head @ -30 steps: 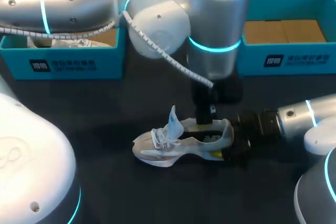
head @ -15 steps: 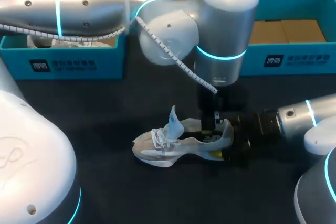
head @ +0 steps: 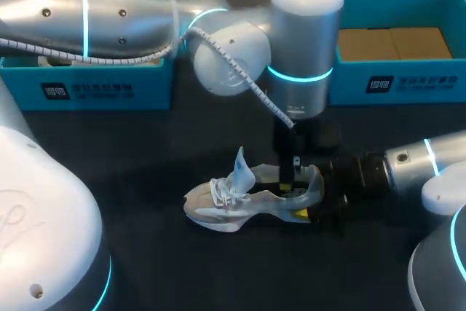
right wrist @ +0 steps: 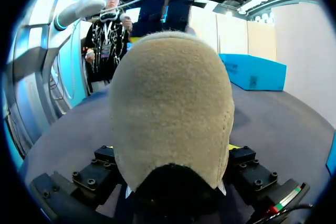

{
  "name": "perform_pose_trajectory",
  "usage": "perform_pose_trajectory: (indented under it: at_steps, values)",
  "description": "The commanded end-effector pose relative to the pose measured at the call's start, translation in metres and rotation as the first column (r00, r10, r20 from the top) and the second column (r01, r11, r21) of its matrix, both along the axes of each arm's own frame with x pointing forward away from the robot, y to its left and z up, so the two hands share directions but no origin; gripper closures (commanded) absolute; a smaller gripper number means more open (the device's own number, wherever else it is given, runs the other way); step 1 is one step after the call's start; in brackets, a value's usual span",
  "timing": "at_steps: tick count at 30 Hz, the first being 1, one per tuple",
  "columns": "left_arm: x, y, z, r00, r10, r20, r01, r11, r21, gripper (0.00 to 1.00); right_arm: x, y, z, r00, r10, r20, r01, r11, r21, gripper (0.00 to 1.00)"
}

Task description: Take the shoe out of the shoebox, open the shoe tongue, remove and reinsert the insole, then place the shoe into the shoebox

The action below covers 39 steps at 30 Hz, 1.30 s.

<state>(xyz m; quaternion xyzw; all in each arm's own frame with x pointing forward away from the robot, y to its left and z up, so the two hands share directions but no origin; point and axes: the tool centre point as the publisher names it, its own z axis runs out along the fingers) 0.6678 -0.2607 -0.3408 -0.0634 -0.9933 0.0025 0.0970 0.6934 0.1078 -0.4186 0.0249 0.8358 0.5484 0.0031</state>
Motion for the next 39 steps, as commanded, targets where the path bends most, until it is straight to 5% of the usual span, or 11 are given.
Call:
perform_pose_trajectory:
  at_steps: [1, 22, 38, 39]
  values:
    - [-0.001, 0.005, -0.017, 0.999, 0.007, -0.034, -0.008, 1.0, -0.029, 1.0, -0.001, 0.0, 0.002, 1.0, -0.002, 0.001, 0.002, 1.0, -0.004, 1.0]
    - [-0.018, 0.015, -0.039, 0.994, -0.001, -0.111, -0.001, 1.0, -0.013, 1.0, -0.001, 0.0, 0.002, 1.0, -0.002, 0.001, 0.002, 1.0, -0.004, 1.0]
    - [-0.013, 0.018, -0.069, 0.999, 0.035, -0.041, -0.037, 0.998, -0.048, 1.0, -0.001, 0.0, 0.002, 1.0, -0.002, 0.001, 0.002, 1.0, -0.004, 1.0]
    - [-0.013, 0.019, -0.068, 0.999, 0.036, -0.034, -0.038, 0.998, -0.051, 0.84, -0.001, 0.0, 0.002, 1.0, -0.002, 0.001, 0.002, 1.0, -0.004, 1.0]
